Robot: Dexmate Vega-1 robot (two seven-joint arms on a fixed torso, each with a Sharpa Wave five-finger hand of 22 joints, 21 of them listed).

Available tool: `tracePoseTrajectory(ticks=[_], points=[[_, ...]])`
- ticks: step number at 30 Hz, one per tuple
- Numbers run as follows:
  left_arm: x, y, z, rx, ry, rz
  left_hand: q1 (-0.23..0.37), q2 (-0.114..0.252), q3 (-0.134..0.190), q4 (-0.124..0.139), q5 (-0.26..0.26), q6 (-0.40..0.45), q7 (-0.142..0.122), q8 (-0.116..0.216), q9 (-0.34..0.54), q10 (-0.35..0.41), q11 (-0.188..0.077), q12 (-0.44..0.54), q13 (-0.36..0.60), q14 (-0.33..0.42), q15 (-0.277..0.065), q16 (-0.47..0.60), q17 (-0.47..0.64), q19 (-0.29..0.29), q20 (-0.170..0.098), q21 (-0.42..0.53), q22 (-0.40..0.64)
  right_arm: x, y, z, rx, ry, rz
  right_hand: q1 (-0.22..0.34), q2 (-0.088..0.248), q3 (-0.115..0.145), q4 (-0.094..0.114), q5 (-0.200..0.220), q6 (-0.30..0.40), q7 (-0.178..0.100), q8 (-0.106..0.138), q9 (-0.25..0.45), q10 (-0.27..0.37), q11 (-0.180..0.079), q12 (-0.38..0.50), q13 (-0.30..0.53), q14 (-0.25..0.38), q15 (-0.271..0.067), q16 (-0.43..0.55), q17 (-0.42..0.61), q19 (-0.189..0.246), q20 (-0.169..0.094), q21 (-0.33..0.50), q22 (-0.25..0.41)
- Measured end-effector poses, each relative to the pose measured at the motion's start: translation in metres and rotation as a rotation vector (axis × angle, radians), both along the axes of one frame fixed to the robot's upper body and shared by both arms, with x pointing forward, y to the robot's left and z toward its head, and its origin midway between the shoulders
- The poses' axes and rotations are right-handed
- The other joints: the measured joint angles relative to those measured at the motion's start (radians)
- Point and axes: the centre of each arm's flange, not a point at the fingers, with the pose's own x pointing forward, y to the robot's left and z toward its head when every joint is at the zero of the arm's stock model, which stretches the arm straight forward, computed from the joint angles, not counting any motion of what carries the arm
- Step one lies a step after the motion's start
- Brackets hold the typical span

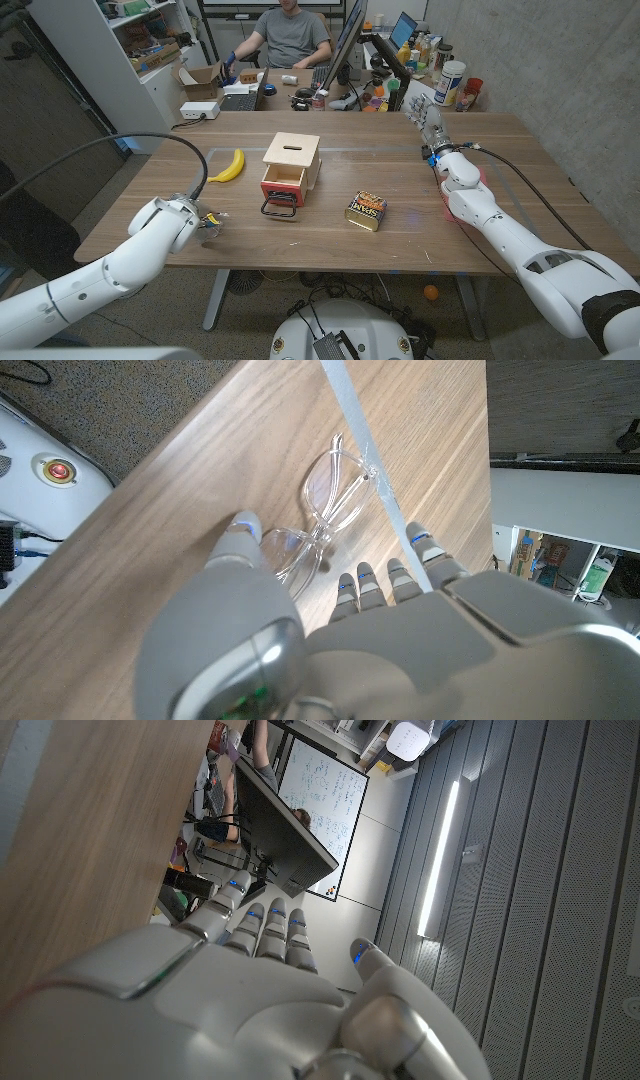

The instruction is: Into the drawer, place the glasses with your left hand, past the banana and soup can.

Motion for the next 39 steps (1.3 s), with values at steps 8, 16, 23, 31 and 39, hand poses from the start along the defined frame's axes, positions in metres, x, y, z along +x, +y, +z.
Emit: tracePoseTrajectory(ticks=[8,16,23,31,39], points=[[0.003,-0.001,-0.002,0.006,-0.003,-0.007,0.056,0.039,0.001,-0.017,-0.017,0.0,0.0,0.0,0.0,0.042,-0.005,0.021,0.0,0.058,-0.01,0.012,0.0,0.097,-0.028,0.023,0.0,0.0,-0.002,0.0,0.004,0.002,-0.003,0.0,0.0,0.0,0.0,0.0,0.0,0.0,0.0,0.0,0.004,-0.004,0.0,0.0,0.0,0.0,0.0,0.0,0.0,0.0,0.0,0.0],[0.004,-0.002,-0.003,0.009,-0.008,-0.017,0.144,0.075,0.021,-0.037,-0.045,-0.007,0.007,-0.003,0.0,0.05,-0.003,0.024,0.005,0.099,-0.016,0.013,-0.005,0.186,-0.044,0.046,0.0,0.001,-0.004,-0.001,0.007,0.003,-0.007,0.0,0.0,0.0,0.0,0.0,0.0,0.0,0.0,0.0,0.004,-0.004,0.0,0.0,0.0,0.0,0.0,0.0,0.0,0.0,0.0,0.0],[0.007,-0.003,-0.007,0.003,-0.004,-0.027,0.205,0.071,0.013,-0.044,-0.078,-0.024,0.002,-0.003,0.005,0.062,0.007,0.033,0.005,0.192,-0.035,0.02,-0.005,0.313,-0.054,0.08,-0.003,0.001,-0.005,-0.001,0.011,0.001,-0.008,0.0,0.0,0.0,0.0,0.0,0.0,0.0,0.0,0.0,0.004,-0.004,0.0,0.0,0.0,0.0,0.0,0.0,0.0,0.0,0.0,0.0],[0.009,-0.004,-0.01,-0.011,0.001,-0.033,0.277,0.052,-0.04,-0.035,-0.101,-0.02,0.005,0.001,0.008,0.187,-0.018,0.082,0.006,0.444,-0.06,0.043,-0.005,0.536,-0.101,0.144,-0.001,0.001,-0.007,-0.001,0.015,-0.001,-0.013,0.0,0.0,0.0,0.0,0.0,0.0,0.0,0.0,0.0,0.003,-0.004,0.0,0.0,0.005,-0.005,0.0,0.0,0.0,0.0,0.0,-0.003],[0.01,-0.003,-0.014,-0.032,-0.012,-0.058,0.335,0.064,-0.057,-0.029,-0.101,0.059,0.033,0.031,0.005,0.29,0.011,0.119,-0.016,0.728,-0.076,0.068,-0.004,0.692,-0.159,0.205,0.0,-0.002,-0.009,-0.001,0.016,-0.007,-0.018,0.0,0.0,0.0,0.0,0.0,0.0,0.0,0.0,0.0,0.003,-0.004,0.0,0.0,0.011,0.0,0.0,0.0,0.0,0.0,0.0,-0.002]])
